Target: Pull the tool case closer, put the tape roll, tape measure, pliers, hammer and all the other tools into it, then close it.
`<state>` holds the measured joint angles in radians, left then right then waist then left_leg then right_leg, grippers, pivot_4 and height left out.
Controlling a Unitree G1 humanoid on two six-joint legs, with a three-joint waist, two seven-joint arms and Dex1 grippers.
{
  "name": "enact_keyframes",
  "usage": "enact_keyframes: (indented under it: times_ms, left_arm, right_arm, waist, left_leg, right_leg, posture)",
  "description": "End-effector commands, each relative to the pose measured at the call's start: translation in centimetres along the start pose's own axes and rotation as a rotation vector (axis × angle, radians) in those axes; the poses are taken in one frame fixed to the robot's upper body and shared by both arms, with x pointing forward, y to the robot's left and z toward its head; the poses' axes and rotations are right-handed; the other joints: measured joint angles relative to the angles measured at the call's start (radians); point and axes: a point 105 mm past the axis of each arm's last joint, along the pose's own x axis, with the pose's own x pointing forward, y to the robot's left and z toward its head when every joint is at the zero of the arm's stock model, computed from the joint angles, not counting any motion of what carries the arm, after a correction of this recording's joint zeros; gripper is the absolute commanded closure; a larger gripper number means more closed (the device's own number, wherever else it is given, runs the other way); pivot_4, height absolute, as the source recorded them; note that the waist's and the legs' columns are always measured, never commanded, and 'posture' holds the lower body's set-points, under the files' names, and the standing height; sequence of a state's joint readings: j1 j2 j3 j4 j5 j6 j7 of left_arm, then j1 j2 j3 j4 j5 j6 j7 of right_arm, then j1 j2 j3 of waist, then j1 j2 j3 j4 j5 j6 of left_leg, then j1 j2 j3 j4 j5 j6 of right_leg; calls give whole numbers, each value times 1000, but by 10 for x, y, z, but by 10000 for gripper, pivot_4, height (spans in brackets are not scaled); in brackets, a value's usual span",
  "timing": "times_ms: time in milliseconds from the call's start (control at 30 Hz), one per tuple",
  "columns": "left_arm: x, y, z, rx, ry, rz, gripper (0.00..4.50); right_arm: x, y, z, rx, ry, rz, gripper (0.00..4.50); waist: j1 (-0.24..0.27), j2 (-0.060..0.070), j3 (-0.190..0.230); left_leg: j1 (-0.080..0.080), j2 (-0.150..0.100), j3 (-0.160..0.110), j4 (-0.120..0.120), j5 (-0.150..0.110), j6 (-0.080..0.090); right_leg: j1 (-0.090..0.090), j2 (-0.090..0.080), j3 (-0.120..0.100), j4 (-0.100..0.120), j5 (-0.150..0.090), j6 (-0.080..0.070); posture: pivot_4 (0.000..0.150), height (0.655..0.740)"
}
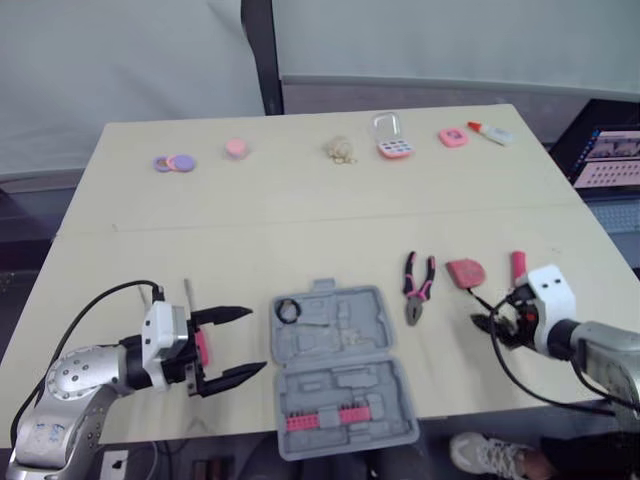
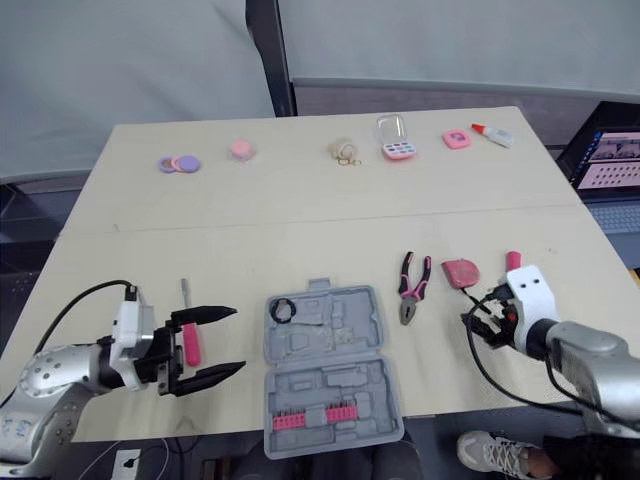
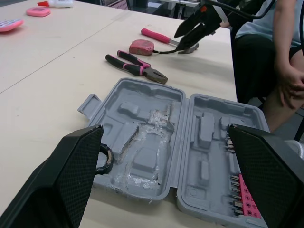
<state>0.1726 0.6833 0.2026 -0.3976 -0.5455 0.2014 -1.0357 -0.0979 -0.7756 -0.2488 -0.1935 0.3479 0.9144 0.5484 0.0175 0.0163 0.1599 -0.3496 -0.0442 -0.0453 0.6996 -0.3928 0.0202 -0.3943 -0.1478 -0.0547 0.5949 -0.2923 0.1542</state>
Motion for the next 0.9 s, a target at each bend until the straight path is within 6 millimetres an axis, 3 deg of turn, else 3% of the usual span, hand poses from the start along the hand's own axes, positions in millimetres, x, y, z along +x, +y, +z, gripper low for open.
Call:
enact_keyframes:
  times_ms: [33, 500, 900]
  left_arm:
    - [4, -6, 9, 36, -14, -10, 0]
    - [1, -13, 7, 30, -3, 27, 0]
    - [-6, -17, -3, 24, 10, 53, 0]
  right_arm:
    - [7, -6, 3, -10, -3, -24, 1000]
    - [39, 0, 11, 15, 3, 25, 1000]
    - [53, 5, 14, 54, 9, 56, 1000]
  waist:
    - [0, 0, 0]
    - [-13, 1, 0]
    - [-20, 1, 0]
  left_leg:
    - [0, 0, 0, 0, 0, 0]
    - [-1, 2, 0, 0, 0, 0]
    - [-1, 3, 0, 0, 0, 0]
  right_leg:
    - [0, 0, 0, 0, 0, 0]
    - [0, 0, -4, 0, 0, 0]
    - [0, 0, -7, -1, 0, 0]
  posture:
    - [1500, 7400]
    - [1500, 7400]
    - [1500, 7400]
